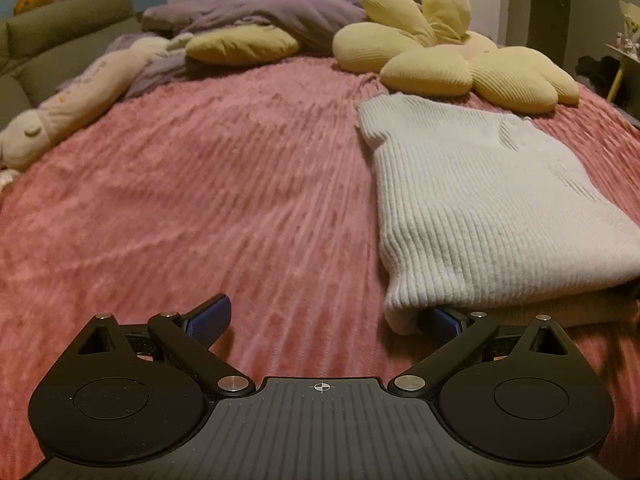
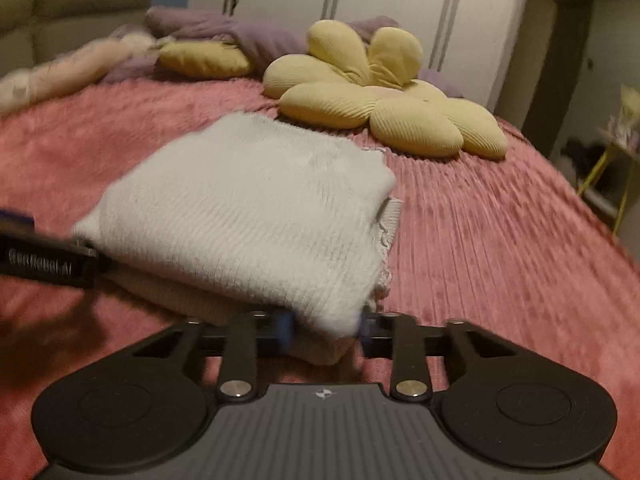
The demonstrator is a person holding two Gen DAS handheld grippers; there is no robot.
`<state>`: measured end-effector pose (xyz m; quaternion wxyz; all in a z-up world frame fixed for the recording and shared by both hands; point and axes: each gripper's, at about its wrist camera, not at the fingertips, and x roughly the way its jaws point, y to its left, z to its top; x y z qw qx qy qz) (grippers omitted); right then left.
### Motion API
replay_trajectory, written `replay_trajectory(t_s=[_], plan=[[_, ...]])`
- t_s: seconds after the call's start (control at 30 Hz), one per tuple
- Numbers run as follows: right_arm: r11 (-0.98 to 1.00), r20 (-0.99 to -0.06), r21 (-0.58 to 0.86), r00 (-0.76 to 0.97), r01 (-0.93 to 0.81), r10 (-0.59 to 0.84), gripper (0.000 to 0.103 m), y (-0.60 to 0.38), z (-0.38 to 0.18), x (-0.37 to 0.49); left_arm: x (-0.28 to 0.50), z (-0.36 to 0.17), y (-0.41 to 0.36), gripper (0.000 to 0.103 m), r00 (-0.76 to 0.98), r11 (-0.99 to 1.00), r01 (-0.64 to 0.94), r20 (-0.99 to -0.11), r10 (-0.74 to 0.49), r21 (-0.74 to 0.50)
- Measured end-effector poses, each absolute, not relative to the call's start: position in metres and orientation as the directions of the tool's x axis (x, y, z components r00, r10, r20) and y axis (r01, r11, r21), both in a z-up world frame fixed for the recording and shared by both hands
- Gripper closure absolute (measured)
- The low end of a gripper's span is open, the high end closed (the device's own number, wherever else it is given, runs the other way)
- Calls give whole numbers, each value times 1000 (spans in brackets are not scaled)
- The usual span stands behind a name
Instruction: Fold small clothes
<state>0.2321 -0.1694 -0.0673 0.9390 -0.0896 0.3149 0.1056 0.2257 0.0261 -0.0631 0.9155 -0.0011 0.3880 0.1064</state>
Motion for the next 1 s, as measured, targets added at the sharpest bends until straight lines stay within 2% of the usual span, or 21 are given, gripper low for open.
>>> replay_trajectory(t_s=[0.07, 0.13, 0.27, 0.33, 0.4, 0.43, 0.53, 0.63, 0.73, 0.83, 0.9, 0.93, 1.0], plan=[[976, -603, -72, 789, -204, 121, 88, -176, -66, 231, 227, -64, 25, 1, 669, 977, -190, -715, 203, 100], [981, -647, -62, 756, -182, 99, 88, -180, -78, 237, 230, -69, 26, 1, 652, 977, -181, -730, 206, 115], [984, -648, -49, 756, -169, 97, 86, -189, -80, 237, 224, -66, 38, 1, 644, 978, -192, -743, 184, 75], [986, -647, -17, 753, -168, 117, 73, -198, -72, 231, 217, -59, 41, 1, 652, 977, -191, -732, 198, 94], [989, -627, -21, 772, -148, 102, 54, -208, -63, 225, 211, -50, 45, 2, 660, 960, -232, -700, 274, 158], [991, -613, -36, 786, -132, 83, 53, -212, -59, 223, 208, -44, 49, 2, 670, 950, -258, -675, 308, 177], [993, -564, -47, 824, -105, 61, 53, -215, -46, 223, 213, -26, 58, 2, 694, 948, -296, -655, 299, 118], [990, -533, -47, 842, -129, 85, 54, -203, -36, 235, 232, -19, 50, 2, 709, 961, -262, -658, 254, 88], [981, -526, -56, 841, -183, 127, 64, -179, -32, 252, 254, -30, 35, 2, 689, 970, -207, -686, 235, 125], [966, -572, -111, 810, -234, 130, 76, -158, -47, 271, 266, -51, 23, 2, 639, 943, -183, -696, 328, 277], [954, -602, -163, 791, -251, 106, 78, -157, -66, 277, 263, -68, 24, 2, 598, 915, -132, -705, 381, 382], [949, -598, -192, 797, -252, 91, 78, -160, -73, 276, 258, -71, 32, 1, 603, 918, -138, -704, 375, 372], [951, -593, -173, 798, -255, 106, 77, -169, -74, 273, 250, -64, 49, 2, 607, 947, -176, -728, 320, 269]])
